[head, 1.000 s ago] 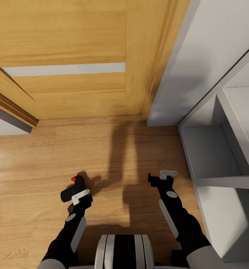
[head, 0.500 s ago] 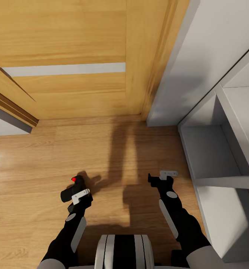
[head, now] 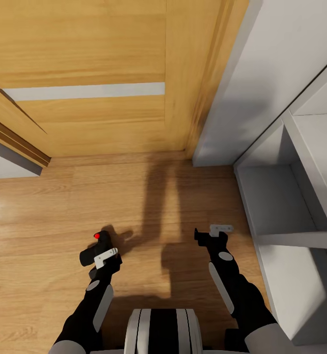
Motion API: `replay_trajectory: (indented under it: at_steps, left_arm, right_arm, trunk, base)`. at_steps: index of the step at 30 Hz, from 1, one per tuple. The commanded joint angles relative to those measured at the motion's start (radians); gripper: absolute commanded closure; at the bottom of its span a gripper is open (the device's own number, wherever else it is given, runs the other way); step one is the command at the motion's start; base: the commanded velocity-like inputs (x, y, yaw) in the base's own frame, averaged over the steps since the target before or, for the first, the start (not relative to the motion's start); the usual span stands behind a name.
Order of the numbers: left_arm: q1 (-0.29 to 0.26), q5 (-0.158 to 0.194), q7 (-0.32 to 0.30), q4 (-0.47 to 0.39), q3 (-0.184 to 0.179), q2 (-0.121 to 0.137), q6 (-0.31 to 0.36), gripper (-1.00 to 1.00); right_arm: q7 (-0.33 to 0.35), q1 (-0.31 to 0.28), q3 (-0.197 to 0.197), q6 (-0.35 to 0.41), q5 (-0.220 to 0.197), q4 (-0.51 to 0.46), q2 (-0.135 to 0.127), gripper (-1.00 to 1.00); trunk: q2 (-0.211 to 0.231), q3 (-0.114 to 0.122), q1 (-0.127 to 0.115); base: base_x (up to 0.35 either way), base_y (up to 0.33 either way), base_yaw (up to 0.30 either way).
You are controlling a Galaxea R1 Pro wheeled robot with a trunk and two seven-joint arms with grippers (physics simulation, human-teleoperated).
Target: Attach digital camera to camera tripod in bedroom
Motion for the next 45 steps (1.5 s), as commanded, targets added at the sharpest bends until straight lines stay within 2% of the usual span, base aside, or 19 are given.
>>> replay_trajectory:
  at_steps: [1,6,12,24,26,28,29,34,42,45]
  left_arm:
    - [0.000,0.007,0.002,-0.002,0.001,-0.001,0.004,1.00]
    - [0.000,0.007,0.001,-0.001,0.001,-0.001,0.002,1.00]
    - [0.000,0.007,0.001,0.001,0.001,-0.001,-0.041,1.00]
    - [0.000,0.006,0.003,-0.010,-0.004,-0.004,-0.047,1.00]
    - [0.000,0.006,0.010,-0.054,-0.028,-0.004,-0.044,1.00]
    - [0.000,0.004,0.016,-0.145,-0.071,-0.003,-0.033,1.00]
    - [0.000,0.003,0.023,-0.255,-0.126,-0.003,0.016,1.00]
    - [0.000,0.003,0.055,-0.345,-0.173,-0.004,0.116,1.00]
    - [0.000,0.008,0.172,-0.408,-0.188,-0.008,0.162,1.00]
    - [0.000,0.013,0.203,-0.413,-0.241,-0.011,0.168,1.00]
  right_arm:
    - [-0.009,0.000,0.003,0.003,-0.010,-0.001,-0.001,-1.00]
    - [-0.009,0.000,0.003,0.003,-0.011,-0.001,-0.001,-1.00]
    - [-0.009,0.000,0.003,0.003,-0.011,-0.001,-0.001,-1.00]
    - [-0.009,0.000,0.003,0.002,-0.012,-0.001,-0.001,-1.00]
    - [-0.010,0.000,0.003,0.002,-0.012,-0.001,0.000,-1.00]
    - [-0.010,0.000,0.003,0.001,-0.011,-0.001,0.001,-1.00]
    - [-0.010,0.000,0.003,-0.009,-0.011,-0.001,0.000,-1.00]
    - [-0.009,0.000,0.003,-0.017,-0.011,-0.001,0.000,-1.00]
    - [-0.008,0.000,0.002,-0.018,-0.012,-0.001,0.000,-1.00]
    - [-0.007,0.000,0.003,-0.018,-0.012,-0.001,0.000,-1.00]
  trunk:
    - [0.000,-0.001,0.000]
    - [0.000,-0.001,0.000]
    - [0.000,-0.001,0.000]
    - [0.000,-0.001,0.000]
    - [0.000,-0.001,0.000]
    - [0.000,-0.001,0.000]
    - [0.000,-0.001,0.000]
    - [0.000,-0.001,0.000]
    - [0.000,-0.001,0.000]
    - [0.000,-0.001,0.000]
  base:
    - [0.000,0.000,0.000]
    - [0.000,0.000,0.000]
    - [0.000,0.000,0.000]
    - [0.000,0.000,0.000]
    - [0.000,0.000,0.000]
    - [0.000,0.000,0.000]
    - [0.000,0.000,0.000]
    - [0.000,0.000,0.000]
    - [0.000,0.000,0.000]
    - [0.000,0.000,0.000]
